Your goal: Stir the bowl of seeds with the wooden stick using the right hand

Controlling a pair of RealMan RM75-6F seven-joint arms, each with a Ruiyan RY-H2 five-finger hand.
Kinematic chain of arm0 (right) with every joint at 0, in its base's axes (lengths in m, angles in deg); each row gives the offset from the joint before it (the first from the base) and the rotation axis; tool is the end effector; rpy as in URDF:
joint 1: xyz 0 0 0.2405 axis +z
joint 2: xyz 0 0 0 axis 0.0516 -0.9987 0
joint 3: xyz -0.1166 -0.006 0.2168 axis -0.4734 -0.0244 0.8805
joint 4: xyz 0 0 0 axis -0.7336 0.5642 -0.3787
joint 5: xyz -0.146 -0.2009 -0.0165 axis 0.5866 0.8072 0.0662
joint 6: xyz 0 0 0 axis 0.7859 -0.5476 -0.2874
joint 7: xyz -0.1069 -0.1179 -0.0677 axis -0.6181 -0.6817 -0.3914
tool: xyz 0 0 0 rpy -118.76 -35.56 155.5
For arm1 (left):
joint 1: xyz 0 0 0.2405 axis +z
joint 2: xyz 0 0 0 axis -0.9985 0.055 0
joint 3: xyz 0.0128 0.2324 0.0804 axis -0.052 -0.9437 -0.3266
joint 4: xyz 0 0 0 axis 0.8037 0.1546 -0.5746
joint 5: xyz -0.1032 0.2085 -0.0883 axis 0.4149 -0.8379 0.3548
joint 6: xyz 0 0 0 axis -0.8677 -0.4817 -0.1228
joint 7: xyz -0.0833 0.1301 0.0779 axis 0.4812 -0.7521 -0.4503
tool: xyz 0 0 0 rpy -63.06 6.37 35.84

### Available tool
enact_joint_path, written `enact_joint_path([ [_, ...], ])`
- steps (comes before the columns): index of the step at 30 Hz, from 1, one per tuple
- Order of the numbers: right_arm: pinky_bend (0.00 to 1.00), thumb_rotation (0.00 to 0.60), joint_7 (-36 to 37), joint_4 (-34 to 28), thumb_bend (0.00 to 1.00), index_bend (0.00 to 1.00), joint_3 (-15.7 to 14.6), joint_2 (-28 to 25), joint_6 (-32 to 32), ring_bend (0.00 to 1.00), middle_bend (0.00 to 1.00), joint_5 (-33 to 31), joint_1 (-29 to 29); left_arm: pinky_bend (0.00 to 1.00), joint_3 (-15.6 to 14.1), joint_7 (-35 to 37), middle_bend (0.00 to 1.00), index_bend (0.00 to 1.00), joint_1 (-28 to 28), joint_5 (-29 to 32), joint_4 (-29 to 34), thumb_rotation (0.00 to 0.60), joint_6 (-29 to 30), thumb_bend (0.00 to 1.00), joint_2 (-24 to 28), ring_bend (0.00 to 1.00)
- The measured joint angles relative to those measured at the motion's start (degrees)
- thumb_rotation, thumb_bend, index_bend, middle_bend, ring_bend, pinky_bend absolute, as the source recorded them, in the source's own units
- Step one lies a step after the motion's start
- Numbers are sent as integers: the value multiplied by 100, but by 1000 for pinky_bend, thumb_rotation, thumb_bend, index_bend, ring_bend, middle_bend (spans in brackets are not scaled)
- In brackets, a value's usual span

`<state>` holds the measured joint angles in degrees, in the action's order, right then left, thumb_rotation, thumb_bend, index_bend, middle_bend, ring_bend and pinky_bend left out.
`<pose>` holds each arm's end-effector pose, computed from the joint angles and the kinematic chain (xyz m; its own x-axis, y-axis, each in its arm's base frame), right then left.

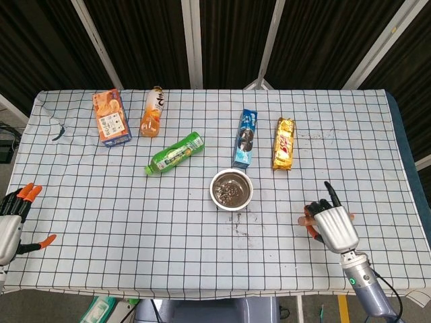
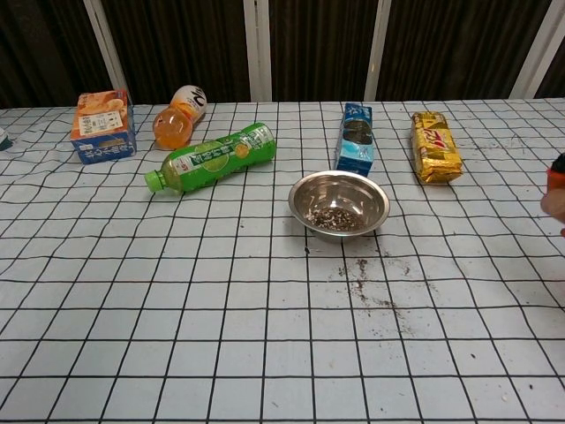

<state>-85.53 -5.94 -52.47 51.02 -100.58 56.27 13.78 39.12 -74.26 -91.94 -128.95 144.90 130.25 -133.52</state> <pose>-0.2521 -0.2559 0.0195 0.5948 0.0498 0.8024 -0.7387 -0.3599 0.5699 -0.3178 0.2073 0.1130 0.3508 0.0716 0.9337 0.9350 0.0290 -0.3535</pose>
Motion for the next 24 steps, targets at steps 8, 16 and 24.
enact_joint_path([
  [8,0,600,-876,-831,328,104,-294,-199,571,18,233,-142,-16,0,-11,36,0,0,-2,-17,2,600,-14,24,24,0],
  [16,0,600,-1076,-1377,300,2,-453,-413,437,0,162,137,-103,0,-14,34,0,0,2,-31,-6,600,-1,24,22,0],
  [24,0,600,-699,-1355,298,0,-349,-823,-164,0,76,162,-322,0,-23,56,0,0,5,-66,-15,600,7,24,32,0],
])
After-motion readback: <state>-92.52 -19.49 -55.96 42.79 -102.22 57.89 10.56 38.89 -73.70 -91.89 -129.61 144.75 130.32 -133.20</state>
